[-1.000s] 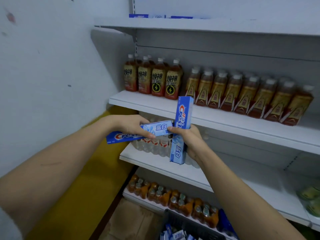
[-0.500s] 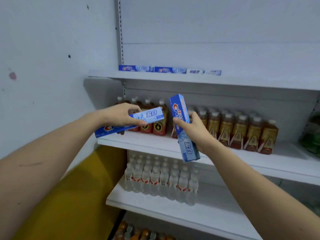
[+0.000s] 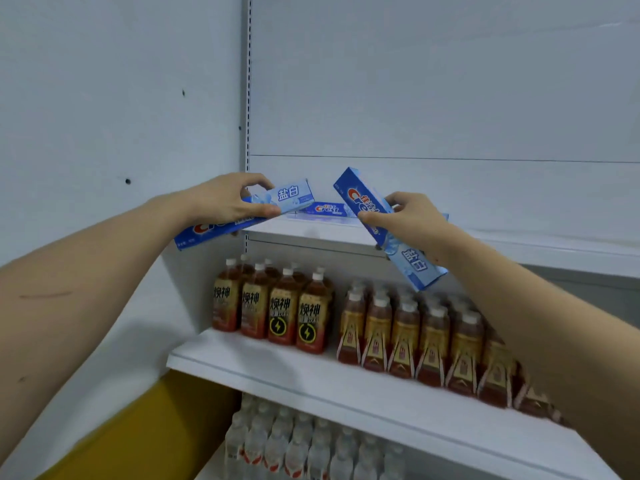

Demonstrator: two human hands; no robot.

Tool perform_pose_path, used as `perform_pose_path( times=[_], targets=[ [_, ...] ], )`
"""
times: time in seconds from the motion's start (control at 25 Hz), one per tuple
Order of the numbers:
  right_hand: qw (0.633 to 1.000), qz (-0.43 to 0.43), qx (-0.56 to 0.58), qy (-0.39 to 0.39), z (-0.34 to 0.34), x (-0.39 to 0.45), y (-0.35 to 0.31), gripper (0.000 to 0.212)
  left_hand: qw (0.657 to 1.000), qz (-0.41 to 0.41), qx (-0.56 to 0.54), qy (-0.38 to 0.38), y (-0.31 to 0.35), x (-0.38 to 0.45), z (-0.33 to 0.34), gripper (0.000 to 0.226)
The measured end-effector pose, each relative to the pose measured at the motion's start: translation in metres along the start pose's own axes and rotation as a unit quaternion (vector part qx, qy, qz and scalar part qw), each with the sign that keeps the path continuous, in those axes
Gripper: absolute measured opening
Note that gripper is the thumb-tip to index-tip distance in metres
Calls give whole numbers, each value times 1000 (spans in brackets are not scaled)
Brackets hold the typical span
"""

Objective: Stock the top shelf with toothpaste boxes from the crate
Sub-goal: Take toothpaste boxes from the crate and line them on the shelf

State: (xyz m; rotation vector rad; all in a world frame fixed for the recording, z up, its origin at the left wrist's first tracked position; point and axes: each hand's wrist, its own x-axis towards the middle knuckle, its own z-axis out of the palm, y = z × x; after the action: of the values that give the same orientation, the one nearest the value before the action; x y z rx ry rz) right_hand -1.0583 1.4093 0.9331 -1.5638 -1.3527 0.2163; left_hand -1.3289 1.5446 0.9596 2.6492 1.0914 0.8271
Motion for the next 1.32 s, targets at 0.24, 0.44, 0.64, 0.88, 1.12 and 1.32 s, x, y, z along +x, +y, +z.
perform_pose_path(
  times=[0.24, 0.44, 0.64, 0.88, 1.12, 1.32],
  targets=[
    [991, -20, -132, -16, -3, 91, -12, 51, 999, -5, 43, 8, -38, 64, -15, 80],
    [968, -20, -251, -23, 27, 182, -3, 45, 999, 27, 31, 1, -105, 154, -2, 41],
    [926, -2, -374, -45, 67, 268, 17, 48, 997, 20, 51, -62, -156, 234, 16, 34],
    [891, 23, -440, -114, 112, 339, 28, 55, 979, 28, 138, -150, -187, 315, 44, 39],
    [868, 38, -469, -161, 131, 349, 45, 59, 972, 27, 139, -186, -201, 338, 55, 37],
    [872, 15, -472, -131, 130, 340, 37, 57, 979, 19, 128, -156, -188, 328, 44, 52]
  ],
)
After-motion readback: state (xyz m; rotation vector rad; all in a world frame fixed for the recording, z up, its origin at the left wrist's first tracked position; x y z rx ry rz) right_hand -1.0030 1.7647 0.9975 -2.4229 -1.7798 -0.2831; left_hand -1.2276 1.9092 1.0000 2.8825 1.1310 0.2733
